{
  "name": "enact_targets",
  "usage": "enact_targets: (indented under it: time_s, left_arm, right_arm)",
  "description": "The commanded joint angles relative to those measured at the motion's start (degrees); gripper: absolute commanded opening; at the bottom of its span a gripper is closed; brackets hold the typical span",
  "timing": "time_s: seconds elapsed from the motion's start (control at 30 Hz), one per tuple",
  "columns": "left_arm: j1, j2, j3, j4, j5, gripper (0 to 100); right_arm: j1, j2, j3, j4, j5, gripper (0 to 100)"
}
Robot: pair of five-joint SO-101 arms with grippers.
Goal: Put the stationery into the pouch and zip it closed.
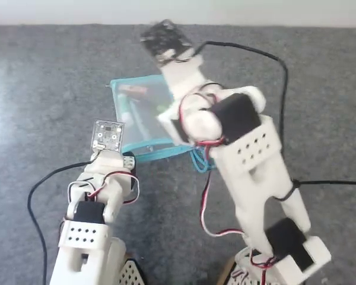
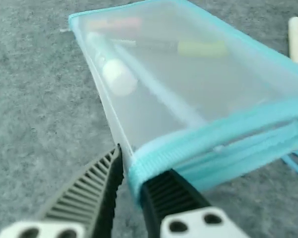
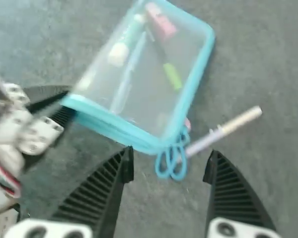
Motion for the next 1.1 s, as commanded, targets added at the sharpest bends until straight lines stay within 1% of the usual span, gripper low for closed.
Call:
enact_targets:
  time_s: [0.0, 0.07, 0.17, 0.23, 0.37, 0.5, 0.83, 0.93, 1.07]
  left_arm:
    - [-1.0, 0.3, -0.7, -1.0, 0.0, 1]
    - [-1.0, 0.3, -0.6, -1.0, 0.0, 1]
    - [-1.1, 0.3, -0.5, -1.0, 0.0, 1]
    - [-1.3, 0.3, -0.5, -1.0, 0.0, 1]
    - [-1.1, 0.3, -0.5, -1.0, -0.1, 1]
    - [-1.1, 0.3, -0.5, -1.0, -0.2, 1]
    - [-1.1, 0.3, -0.6, -1.0, -0.2, 1]
    - [-1.1, 0.3, -0.6, -1.0, -0.2, 1]
    - [-1.1, 0.3, -0.5, -1.0, -0.2, 1]
  right_arm:
    - [8.2, -1.5, 11.9, -6.4, -3.0, 20.3]
    - [11.2, 0.7, 19.1, -13.5, -5.2, 18.6]
    - [12.6, 6.4, 25.9, -22.4, -10.3, 18.5]
    - [12.6, 11.4, 26.5, -26.0, -13.6, 18.5]
    - [12.7, 20.6, 23.9, -31.3, -17.6, 18.4]
    - [12.7, 28.8, 18.5, -30.1, -20.2, 18.0]
    - [12.7, 40.2, 12.4, -21.7, -20.9, 18.0]
    - [12.8, 40.9, 12.4, -20.0, -23.5, 13.1]
    - [13.3, 40.9, 12.7, -19.6, -23.5, 4.7]
